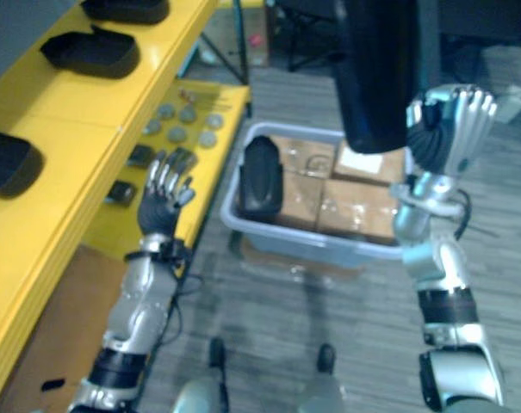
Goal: Walk over and take plastic housings, then place them on the shelf
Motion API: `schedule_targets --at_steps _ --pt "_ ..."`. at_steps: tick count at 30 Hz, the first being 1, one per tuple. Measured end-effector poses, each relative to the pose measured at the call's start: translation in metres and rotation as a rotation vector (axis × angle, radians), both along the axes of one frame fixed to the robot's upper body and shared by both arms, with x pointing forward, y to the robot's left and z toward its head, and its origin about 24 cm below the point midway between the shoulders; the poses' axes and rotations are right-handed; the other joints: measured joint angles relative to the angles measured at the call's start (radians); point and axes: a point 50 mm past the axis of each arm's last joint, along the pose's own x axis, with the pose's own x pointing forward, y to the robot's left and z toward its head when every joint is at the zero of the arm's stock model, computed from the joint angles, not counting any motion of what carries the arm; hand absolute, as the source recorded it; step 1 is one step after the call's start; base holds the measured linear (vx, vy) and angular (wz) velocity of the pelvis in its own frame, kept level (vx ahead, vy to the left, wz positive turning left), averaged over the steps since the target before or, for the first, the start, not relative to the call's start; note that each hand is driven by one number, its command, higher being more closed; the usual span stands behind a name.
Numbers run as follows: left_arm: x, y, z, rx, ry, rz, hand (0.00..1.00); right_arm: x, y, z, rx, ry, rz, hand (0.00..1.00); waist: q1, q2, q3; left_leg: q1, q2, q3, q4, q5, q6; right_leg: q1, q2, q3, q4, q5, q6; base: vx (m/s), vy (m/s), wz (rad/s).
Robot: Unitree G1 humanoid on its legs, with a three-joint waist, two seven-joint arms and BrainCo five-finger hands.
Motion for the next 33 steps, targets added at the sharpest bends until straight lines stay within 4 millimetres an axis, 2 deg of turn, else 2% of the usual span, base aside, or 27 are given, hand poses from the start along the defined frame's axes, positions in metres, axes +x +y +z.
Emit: schedule_targets --at_steps 5,7,13,20,28,33 --pt "0.01 -0.005 -0.019 -0.075 0.127 -0.054 0.0 -0.017 0.033 -0.016 -0.089 -0.031 0.22 1.0 -0.033 0.005 -0.045 0.013 0.002 0.024 -0.001 -0.009 -0.006 -0.007 0.001 0.017 0.0 -0.005 -0.004 -0.04 -0.01 -0.15" --pt "0.01 -0.005 -0.023 -0.072 0.145 -0.053 0.0 -0.02 0.041 -0.019 -0.107 -0.02 0.274 1.0 -0.037 0.005 -0.052 0.013 0.003 0.028 -0.001 -0.009 -0.006 -0.012 0.001 0.018 0.001 -0.003 -0.006 -0.03 -0.013 -0.09" --pt "0.008 -0.024 -0.027 -0.065 0.161 -0.106 0.0 -0.023 0.067 -0.039 -0.13 0.071 0.391 1.0 -0.034 0.007 -0.053 0.011 0.002 0.026 0.0 -0.009 -0.006 -0.014 0.0 0.016 0.005 -0.003 -0.007 -0.01 -0.005 0.0" --pt "0.004 -0.028 -0.035 -0.082 0.191 -0.108 0.0 -0.023 0.076 -0.044 -0.111 0.091 0.416 1.0 -0.033 0.011 -0.07 0.011 0.002 0.023 0.004 -0.006 -0.001 -0.012 0.0 0.012 0.004 0.005 -0.009 0.0 0.0 0.0" --pt "0.002 -0.029 -0.037 -0.095 0.188 -0.131 0.0 -0.02 0.08 -0.059 -0.055 0.131 0.402 1.0 -0.031 0.02 -0.095 0.011 0.002 0.002 0.004 -0.006 -0.001 0.0 -0.001 -0.002 0.002 -0.003 -0.011 -0.02 -0.009 0.05" --pt "-0.006 -0.056 -0.032 -0.106 0.162 -0.233 0.0 -0.022 0.093 -0.084 -0.075 0.235 0.434 1.0 -0.015 0.027 -0.116 0.011 0.002 0.001 0.003 -0.01 -0.006 0.003 -0.001 -0.006 -0.006 -0.004 -0.01 -0.02 -0.003 0.02"
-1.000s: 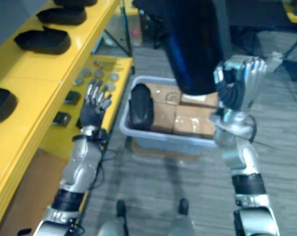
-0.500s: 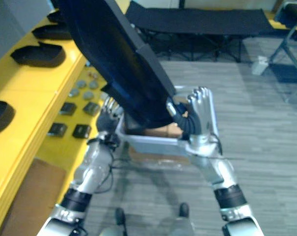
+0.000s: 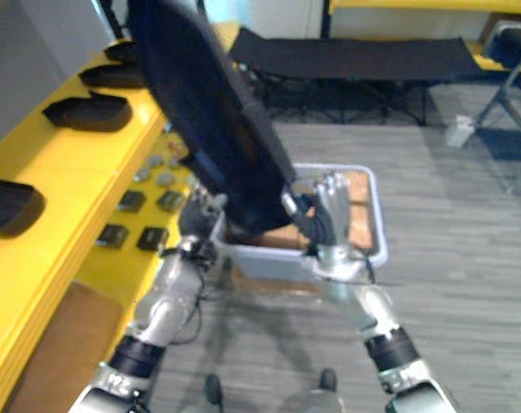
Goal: Walk over and take plastic housings, then place them on the shelf
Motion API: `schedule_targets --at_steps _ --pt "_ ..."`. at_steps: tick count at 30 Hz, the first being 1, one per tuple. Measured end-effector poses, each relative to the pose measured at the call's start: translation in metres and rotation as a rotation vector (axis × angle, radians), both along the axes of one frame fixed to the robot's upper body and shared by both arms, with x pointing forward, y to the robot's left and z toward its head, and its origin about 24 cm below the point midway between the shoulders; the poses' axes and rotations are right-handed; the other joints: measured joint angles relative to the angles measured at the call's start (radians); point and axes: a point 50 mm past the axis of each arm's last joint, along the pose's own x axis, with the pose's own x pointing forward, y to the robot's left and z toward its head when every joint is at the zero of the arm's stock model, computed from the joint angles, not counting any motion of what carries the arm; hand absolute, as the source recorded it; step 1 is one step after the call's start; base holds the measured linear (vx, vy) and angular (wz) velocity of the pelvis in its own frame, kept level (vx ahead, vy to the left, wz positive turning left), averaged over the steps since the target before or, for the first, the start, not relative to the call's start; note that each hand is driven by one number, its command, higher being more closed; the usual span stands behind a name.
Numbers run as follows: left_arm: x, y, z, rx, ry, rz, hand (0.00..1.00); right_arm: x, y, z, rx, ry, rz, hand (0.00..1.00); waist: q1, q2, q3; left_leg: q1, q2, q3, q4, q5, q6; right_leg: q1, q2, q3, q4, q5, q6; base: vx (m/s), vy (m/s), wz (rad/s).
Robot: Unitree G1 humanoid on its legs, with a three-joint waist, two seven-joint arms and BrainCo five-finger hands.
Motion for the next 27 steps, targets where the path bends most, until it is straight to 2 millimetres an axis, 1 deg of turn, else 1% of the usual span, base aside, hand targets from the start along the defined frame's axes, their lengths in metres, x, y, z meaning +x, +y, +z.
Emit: schedule_targets --at_steps 4,6,8,10,12,13,16,17,21,22,24,27 --pt "0.001 0.002 0.0 0.0 0.005 0.021 0.0 0.002 -0.004 0.001 -0.001 0.001 -0.031 1.0 0.003 0.001 -0.005 0.0 0.0 -0.001 0.0 0.0 0.0 0.001 0.0 -0.001 0.0 0.0 0.0 0.0 0.0 0.0" --pt "0.002 0.007 0.0 0.001 0.012 0.05 0.0 0.003 -0.007 0.003 0.006 -0.006 -0.047 1.0 0.003 0.001 -0.005 0.001 0.0 -0.001 0.001 0.0 0.0 0.002 0.0 -0.001 -0.001 0.001 0.0 0.0 0.0 0.0" --pt "0.001 0.015 -0.004 -0.017 0.026 0.078 0.0 0.004 -0.014 0.009 0.026 -0.032 -0.076 1.0 0.003 0.001 -0.006 0.002 0.0 -0.001 0.001 0.002 0.002 0.007 0.001 -0.002 -0.002 0.004 -0.001 0.0 0.0 0.0" --pt "0.001 0.02 -0.006 -0.022 0.031 0.086 0.0 0.005 -0.02 0.013 0.04 -0.042 -0.097 1.0 0.004 0.001 -0.006 0.002 0.0 -0.002 0.001 0.004 0.005 0.011 0.001 -0.004 -0.005 0.007 -0.001 0.0 0.0 0.0" --pt "-0.001 0.023 -0.009 -0.037 0.033 0.079 0.0 0.005 -0.021 0.014 0.038 -0.044 -0.1 1.0 0.004 0.001 -0.006 0.006 0.0 -0.003 0.001 0.004 0.005 0.017 0.001 -0.006 -0.009 0.011 0.001 0.0 0.0 0.0" --pt "-0.001 0.023 -0.011 -0.051 0.038 0.071 1.0 0.005 -0.021 0.014 0.032 -0.04 -0.097 1.0 0.004 0.001 -0.008 0.006 0.0 -0.002 0.001 0.004 0.005 0.018 0.002 -0.007 -0.011 0.013 -0.001 0.0 0.0 0.0" --pt "-0.002 0.023 -0.012 -0.061 0.042 0.062 1.0 0.005 -0.017 0.013 0.009 -0.022 -0.076 1.0 0.006 0.0 -0.01 0.006 0.0 -0.002 0.001 0.004 0.005 0.02 0.002 -0.007 -0.016 0.015 0.0 0.0 0.0 0.0" --pt "-0.002 0.022 -0.011 -0.061 0.042 0.061 0.0 0.005 -0.014 0.012 0.005 -0.017 -0.062 1.0 0.006 0.0 -0.01 0.006 0.0 -0.003 0.001 0.004 0.005 0.02 0.002 -0.007 -0.016 0.015 0.0 0.0 0.0 0.0" --pt "-0.002 0.022 -0.011 -0.08 0.045 0.051 0.0 0.002 -0.006 0.01 -0.001 -0.007 -0.009 1.0 0.006 0.0 -0.01 0.006 0.0 -0.003 0.001 0.004 0.005 0.02 0.002 -0.008 -0.016 0.016 -0.001 0.0 0.0 0.0" --pt "-0.002 0.021 -0.011 -0.097 0.045 0.038 1.0 0.001 -0.003 0.009 -0.001 -0.003 0.011 1.0 0.006 0.0 -0.011 0.007 0.0 -0.003 0.001 0.004 0.005 0.021 0.002 -0.007 -0.016 0.016 -0.001 0.0 0.0 0.0" --pt "-0.002 0.019 -0.011 -0.104 0.031 0.012 1.0 -0.001 0.007 0.005 -0.007 0.026 0.073 1.0 0.006 0.0 -0.011 0.008 0.0 -0.003 0.001 0.004 0.005 0.022 0.002 -0.007 -0.016 0.016 -0.002 0.0 0.0 0.0" --pt "-0.002 0.019 -0.011 -0.104 0.029 0.007 1.0 -0.001 0.013 0.001 0.018 0.059 0.101 1.0 0.007 0.0 -0.011 0.009 0.0 -0.004 0.001 0.004 0.005 0.022 0.002 -0.008 -0.016 0.014 -0.005 0.0 0.0 0.0"
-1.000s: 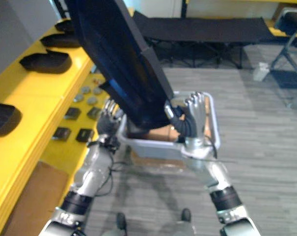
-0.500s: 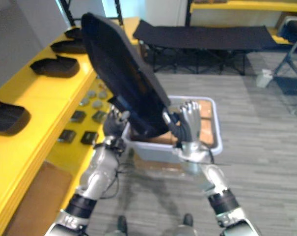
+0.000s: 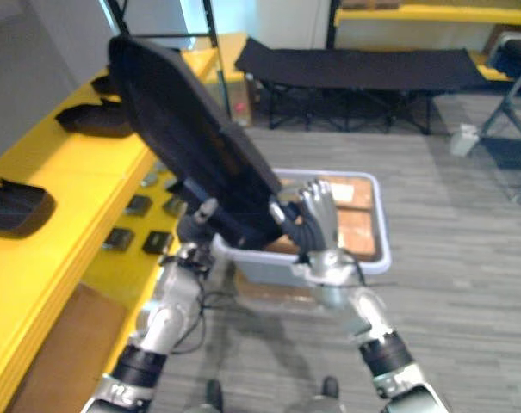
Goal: Walk over and take plastic housings, then place them on the shelf
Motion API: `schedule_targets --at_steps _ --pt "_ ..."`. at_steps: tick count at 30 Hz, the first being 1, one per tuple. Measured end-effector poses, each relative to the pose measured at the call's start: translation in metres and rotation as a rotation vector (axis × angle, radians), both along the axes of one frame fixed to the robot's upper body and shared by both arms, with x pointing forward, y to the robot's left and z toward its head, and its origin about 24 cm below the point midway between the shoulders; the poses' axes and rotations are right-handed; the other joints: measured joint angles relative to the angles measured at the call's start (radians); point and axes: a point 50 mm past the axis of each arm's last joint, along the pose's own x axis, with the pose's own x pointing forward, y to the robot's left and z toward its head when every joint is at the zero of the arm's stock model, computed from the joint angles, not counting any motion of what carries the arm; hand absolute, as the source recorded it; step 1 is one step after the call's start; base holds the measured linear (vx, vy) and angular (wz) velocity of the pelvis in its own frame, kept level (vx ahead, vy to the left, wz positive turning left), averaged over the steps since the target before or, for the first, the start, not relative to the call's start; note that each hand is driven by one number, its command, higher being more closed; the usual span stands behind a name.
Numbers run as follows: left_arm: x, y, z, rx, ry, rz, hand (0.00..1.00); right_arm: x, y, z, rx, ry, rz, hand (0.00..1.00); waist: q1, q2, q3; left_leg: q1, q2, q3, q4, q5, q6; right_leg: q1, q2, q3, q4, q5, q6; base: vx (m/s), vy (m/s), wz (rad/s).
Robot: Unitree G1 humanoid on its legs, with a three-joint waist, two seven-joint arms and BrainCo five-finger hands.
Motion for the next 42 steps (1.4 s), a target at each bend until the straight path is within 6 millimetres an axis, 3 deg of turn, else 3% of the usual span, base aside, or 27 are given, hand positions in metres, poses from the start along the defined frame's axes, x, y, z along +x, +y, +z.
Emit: schedule_targets --at_steps 7,13,14,27,30,34,36,38,42 --pt "-0.001 -0.004 -0.002 0.01 0.01 -0.011 1.0 0.0 0.007 -0.012 0.039 0.087 0.045 1.0 0.0 0.0 -0.003 -0.001 0.0 -0.003 0.0 -0.004 -0.005 -0.001 0.0 0.0 -0.003 -0.002 0.002 0.0 -0.001 0.0" --pt "0.001 -0.001 -0.016 0.045 0.067 0.03 1.0 -0.004 0.013 -0.024 0.044 0.152 0.081 1.0 0.006 -0.008 -0.021 -0.007 0.001 -0.02 0.0 -0.005 -0.006 0.011 0.001 -0.012 -0.011 0.003 -0.003 0.0 -0.007 0.06" --pt "0.001 0.0 -0.016 0.043 0.068 0.041 1.0 -0.004 0.014 -0.025 0.044 0.155 0.084 0.0 0.009 -0.009 -0.022 -0.007 0.001 -0.02 0.0 -0.006 -0.007 0.011 0.001 -0.012 -0.011 0.003 -0.003 0.0 0.0 0.0" --pt "0.002 0.011 -0.011 0.064 0.029 0.089 1.0 -0.01 0.02 -0.03 0.127 0.316 0.273 0.0 0.02 -0.024 -0.028 -0.007 0.004 -0.017 0.0 -0.008 -0.009 0.007 0.004 -0.012 -0.015 0.002 -0.004 0.0 0.0 0.0" --pt "0.001 0.019 0.005 0.15 -0.043 0.18 1.0 -0.006 0.018 -0.025 0.191 0.426 0.389 0.0 0.022 -0.036 -0.034 -0.005 0.004 -0.018 0.001 -0.007 -0.008 0.013 0.005 -0.015 -0.017 0.003 -0.006 0.0 0.0 0.0" --pt "-0.005 0.033 0.031 0.333 -0.178 0.355 1.0 -0.004 0.018 -0.003 0.21 0.474 0.544 0.0 0.025 -0.046 -0.034 0.021 0.005 -0.018 0.0 -0.006 -0.006 0.042 0.007 -0.02 -0.026 0.003 -0.008 0.0 0.0 0.0" --pt "-0.006 0.039 0.038 0.415 -0.214 0.445 1.0 -0.003 0.019 0.021 0.232 0.454 0.641 0.0 0.026 -0.056 -0.036 0.032 0.01 -0.018 0.0 -0.01 -0.01 0.056 0.012 -0.022 -0.032 0.001 -0.009 0.0 0.0 0.0" --pt "-0.007 0.043 0.036 0.474 -0.213 0.509 1.0 0.0 0.014 0.05 0.269 0.391 0.712 0.0 0.025 -0.068 -0.036 0.038 0.015 -0.017 0.0 -0.013 -0.014 0.065 0.018 -0.024 -0.043 0.0 -0.007 -0.04 -0.014 -0.02" --pt "-0.01 0.066 0.014 0.632 -0.118 0.663 1.0 0.004 -0.009 0.097 0.371 0.255 0.757 0.0 0.026 -0.085 -0.047 0.057 0.03 0.005 -0.001 -0.017 -0.02 0.067 0.031 -0.005 -0.045 0.0 -0.009 -0.02 -0.014 -0.14"
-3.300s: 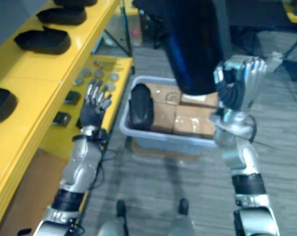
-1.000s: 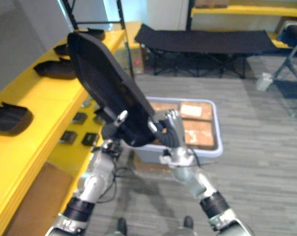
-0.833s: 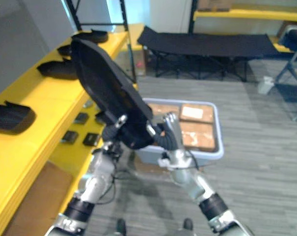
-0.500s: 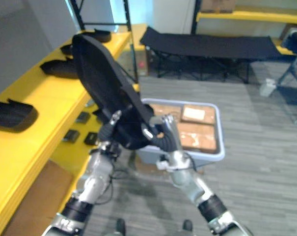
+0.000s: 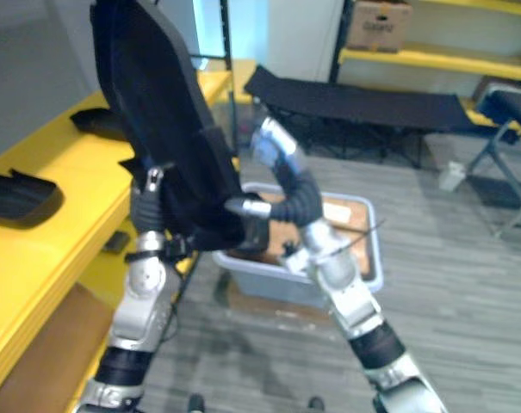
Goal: Walk over and take plastic housings, then place them on the shelf
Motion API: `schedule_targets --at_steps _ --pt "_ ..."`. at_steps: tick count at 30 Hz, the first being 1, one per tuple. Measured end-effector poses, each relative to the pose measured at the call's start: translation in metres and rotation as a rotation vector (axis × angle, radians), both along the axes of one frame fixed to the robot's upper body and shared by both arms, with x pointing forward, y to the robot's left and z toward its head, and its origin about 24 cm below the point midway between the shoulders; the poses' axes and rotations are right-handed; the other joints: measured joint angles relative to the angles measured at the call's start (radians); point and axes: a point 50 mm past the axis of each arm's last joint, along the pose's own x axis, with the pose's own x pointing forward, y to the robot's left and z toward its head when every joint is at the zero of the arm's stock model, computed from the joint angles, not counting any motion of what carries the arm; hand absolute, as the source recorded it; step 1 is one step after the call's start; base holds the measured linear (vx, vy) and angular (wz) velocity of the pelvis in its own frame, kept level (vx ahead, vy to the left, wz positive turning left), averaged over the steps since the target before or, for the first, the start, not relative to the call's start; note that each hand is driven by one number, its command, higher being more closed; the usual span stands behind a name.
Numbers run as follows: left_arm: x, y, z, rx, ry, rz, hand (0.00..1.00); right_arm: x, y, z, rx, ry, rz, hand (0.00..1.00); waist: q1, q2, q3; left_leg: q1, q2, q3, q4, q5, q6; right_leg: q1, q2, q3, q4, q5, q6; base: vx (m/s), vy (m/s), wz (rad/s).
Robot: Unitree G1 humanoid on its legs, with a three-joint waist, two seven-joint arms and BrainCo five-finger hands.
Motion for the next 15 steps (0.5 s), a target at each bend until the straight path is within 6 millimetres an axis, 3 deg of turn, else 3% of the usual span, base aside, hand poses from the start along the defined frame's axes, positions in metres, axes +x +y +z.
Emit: schedule_targets --at_steps 5,8,12,14,15 --pt "-0.003 0.027 -0.019 0.079 0.077 0.235 1.0 -0.003 -0.042 0.019 0.178 -0.023 -0.084 0.0 -0.005 -0.005 -0.004 0.007 0.007 0.007 -0.004 -0.003 -0.004 0.006 0.007 0.003 -0.007 0.0 -0.001 -0.01 -0.006 -0.05" --pt "-0.011 0.04 -0.025 0.092 0.086 0.334 1.0 -0.004 -0.073 0.006 0.269 0.054 -0.185 0.0 -0.004 -0.013 -0.01 0.014 0.007 0.026 -0.004 -0.008 -0.005 0.006 0.008 0.016 -0.016 0.004 0.0 0.02 0.006 -0.13" --pt "-0.026 0.059 -0.036 0.07 0.109 0.457 1.0 -0.018 -0.118 -0.05 0.334 0.268 -0.396 0.0 -0.01 -0.017 -0.015 0.024 0.006 0.052 -0.003 -0.015 -0.003 0.001 0.008 0.043 -0.022 0.01 0.004 0.05 0.005 -0.21" --pt "-0.038 0.071 -0.041 0.05 0.087 0.5 1.0 -0.029 -0.139 -0.101 0.378 0.475 -0.502 0.0 -0.033 -0.016 -0.016 0.022 0.005 0.062 -0.003 -0.02 -0.003 -0.003 0.009 0.055 -0.028 0.016 0.011 0.04 0.0 -0.15" --pt "-0.04 0.072 -0.041 0.044 0.076 0.499 1.0 -0.033 -0.143 -0.116 0.391 0.537 -0.531 0.0 -0.037 -0.015 -0.016 0.022 0.005 0.066 -0.003 -0.021 -0.004 -0.004 0.009 0.057 -0.03 0.016 0.011 0.03 0.003 -0.11"
